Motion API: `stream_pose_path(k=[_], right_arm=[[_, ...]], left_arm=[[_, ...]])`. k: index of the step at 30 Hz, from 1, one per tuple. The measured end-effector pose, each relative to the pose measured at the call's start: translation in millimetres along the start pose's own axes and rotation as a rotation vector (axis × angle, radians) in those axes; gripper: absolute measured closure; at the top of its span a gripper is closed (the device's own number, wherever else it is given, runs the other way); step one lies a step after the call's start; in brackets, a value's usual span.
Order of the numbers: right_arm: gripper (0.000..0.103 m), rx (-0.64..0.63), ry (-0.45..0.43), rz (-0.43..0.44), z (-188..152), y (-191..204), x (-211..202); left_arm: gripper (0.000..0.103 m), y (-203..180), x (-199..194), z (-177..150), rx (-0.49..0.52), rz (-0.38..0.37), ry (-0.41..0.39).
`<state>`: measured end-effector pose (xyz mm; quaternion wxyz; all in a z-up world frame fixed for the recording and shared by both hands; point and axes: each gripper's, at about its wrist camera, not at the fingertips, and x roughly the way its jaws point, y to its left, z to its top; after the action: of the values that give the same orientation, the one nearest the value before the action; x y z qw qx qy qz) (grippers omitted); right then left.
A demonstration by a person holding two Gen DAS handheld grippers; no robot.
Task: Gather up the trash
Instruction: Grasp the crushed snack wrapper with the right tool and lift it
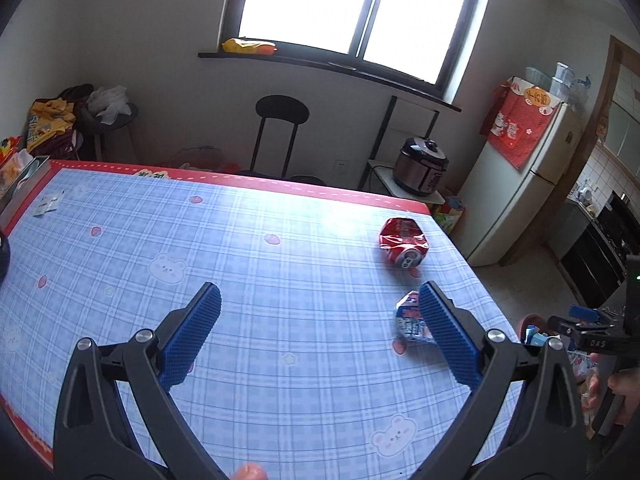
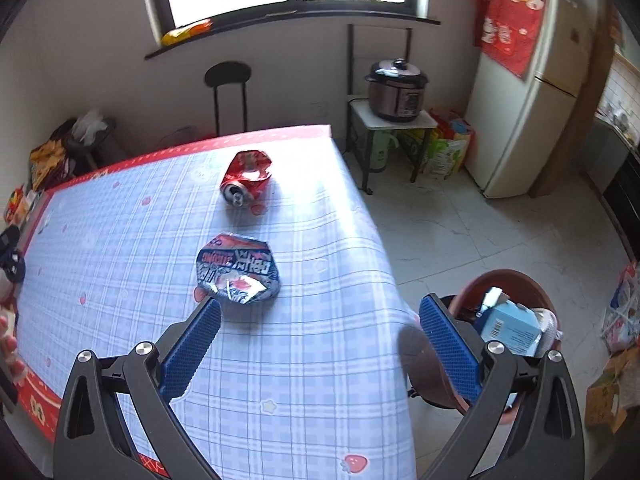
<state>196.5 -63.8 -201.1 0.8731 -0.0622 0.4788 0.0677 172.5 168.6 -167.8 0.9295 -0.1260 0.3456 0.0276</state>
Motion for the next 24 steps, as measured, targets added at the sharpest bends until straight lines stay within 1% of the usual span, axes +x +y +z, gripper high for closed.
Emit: stream_pose_path(k=[3,7,9,11,12,14,17,20,23,24], right_arm=[[0.006,-0.172,0.077,0.001,5.3,37.8,48.2],[0.006,-0.371,0.185,0.015,6.1,84.1,108.5],[0.006,-0.465,0.216,-0.003,3.6,102.4,130.1],[0.006,-0.537,0.227,-0.027,4.5,114.9,144.3],[0.007,-0.555,0.235,-0.028,6.1,118.6,149.7],[0.013,-0.568,0.25,-0.029,10.3,121.8,156.9],[0.016,-0.586,0.265,-0.031,15.6,122.6,162.7],[0.019,-0.609,0.279,-0.035,17.0,123.9,169.1],[0.019,-0.652,0.279,-0.059,16.7,126.9,173.8],[0.019,-0.657,0.275,-0.055,16.8,126.6,174.0]], left_arm=[[0.006,21.8,5.5,-4.3,-0.04,0.029,0.016],[0.006,44.4,12.5,-12.1,-0.076,0.065,0.037],[0.006,52.9,14.5,-16.5,-0.09,0.076,0.048],[0.006,60.0,15.5,-20.0,-0.101,0.084,0.056],[0.006,62.7,15.8,-21.4,-0.107,0.087,0.059],[0.006,66.6,16.5,-23.3,-0.118,0.091,0.064],[0.006,71.2,17.4,-26.4,-0.135,0.094,0.066],[0.006,75.9,19.4,-28.6,-0.158,0.096,0.07],[0.006,75.6,22.5,-29.6,-0.164,0.098,0.077],[0.006,73.3,23.0,-29.9,-0.162,0.1,0.08]])
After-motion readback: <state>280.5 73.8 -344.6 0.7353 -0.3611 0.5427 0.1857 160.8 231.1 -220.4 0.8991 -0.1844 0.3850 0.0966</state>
